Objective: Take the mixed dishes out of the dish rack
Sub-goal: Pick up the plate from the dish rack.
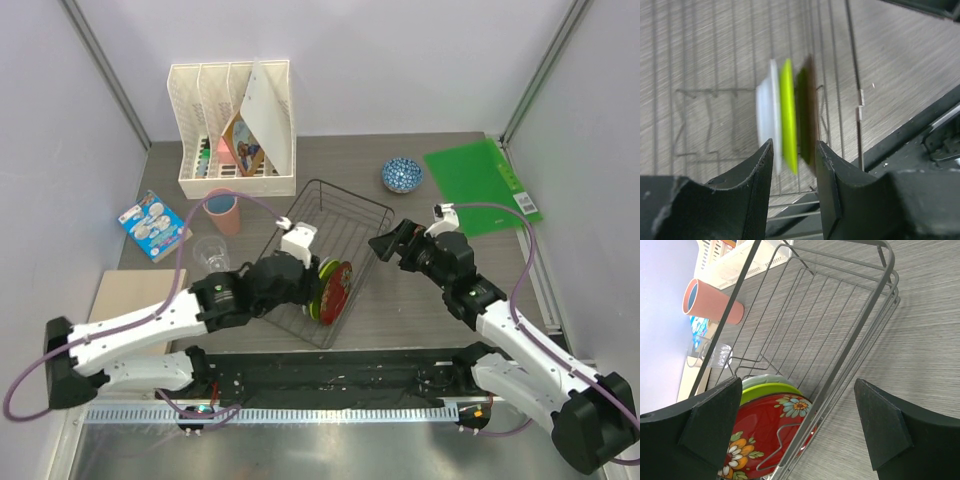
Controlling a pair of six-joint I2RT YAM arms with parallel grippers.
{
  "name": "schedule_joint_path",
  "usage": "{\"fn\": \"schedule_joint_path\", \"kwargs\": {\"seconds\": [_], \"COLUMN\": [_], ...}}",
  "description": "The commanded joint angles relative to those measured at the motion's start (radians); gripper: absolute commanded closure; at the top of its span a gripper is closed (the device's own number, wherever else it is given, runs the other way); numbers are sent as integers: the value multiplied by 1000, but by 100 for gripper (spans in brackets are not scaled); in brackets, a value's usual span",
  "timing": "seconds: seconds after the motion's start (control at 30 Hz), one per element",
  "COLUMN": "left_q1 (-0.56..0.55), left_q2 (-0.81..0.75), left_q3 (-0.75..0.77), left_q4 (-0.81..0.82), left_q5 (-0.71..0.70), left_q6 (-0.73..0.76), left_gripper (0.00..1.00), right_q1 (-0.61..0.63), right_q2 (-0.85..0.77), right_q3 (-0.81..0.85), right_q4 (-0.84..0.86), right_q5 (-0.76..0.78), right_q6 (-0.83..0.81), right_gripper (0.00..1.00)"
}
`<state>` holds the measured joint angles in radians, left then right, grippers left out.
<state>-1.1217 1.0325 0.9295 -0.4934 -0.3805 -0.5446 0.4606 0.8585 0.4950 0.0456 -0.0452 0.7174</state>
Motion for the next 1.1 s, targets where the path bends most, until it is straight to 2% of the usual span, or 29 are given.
{"fn": "schedule_joint_path", "kwargs": {"seconds": [0.0,0.13,0.4,0.87,0.93,1.07], "left_q1": [-122,-171,-182,-217,-237,-256], "left_q2": [133,225,313,360,356,331], "left_q3": [71,106,143,97,97,106], "left_q4": [55,53,56,67,65,65], "left_q5": [-198,-300,-379,-416,-439,-482], "left_q6": [51,52,66,5,5,3], "left_gripper": [62,62,64,70,69,62], "right_q1": [-2,-2,0,0,-2,-2], "right_q2": [-26,-47,-78,-53,-53,-55], "right_q3": [-7,-13,-27,-36,-39,-47], "right_q4": [23,11,-7,13,16,16], "right_q5": [4,7,13,5,5,8], "right_q6": [13,8,-12,-16,-16,-15], "right_gripper": [0,0,0,0,0,0]}}
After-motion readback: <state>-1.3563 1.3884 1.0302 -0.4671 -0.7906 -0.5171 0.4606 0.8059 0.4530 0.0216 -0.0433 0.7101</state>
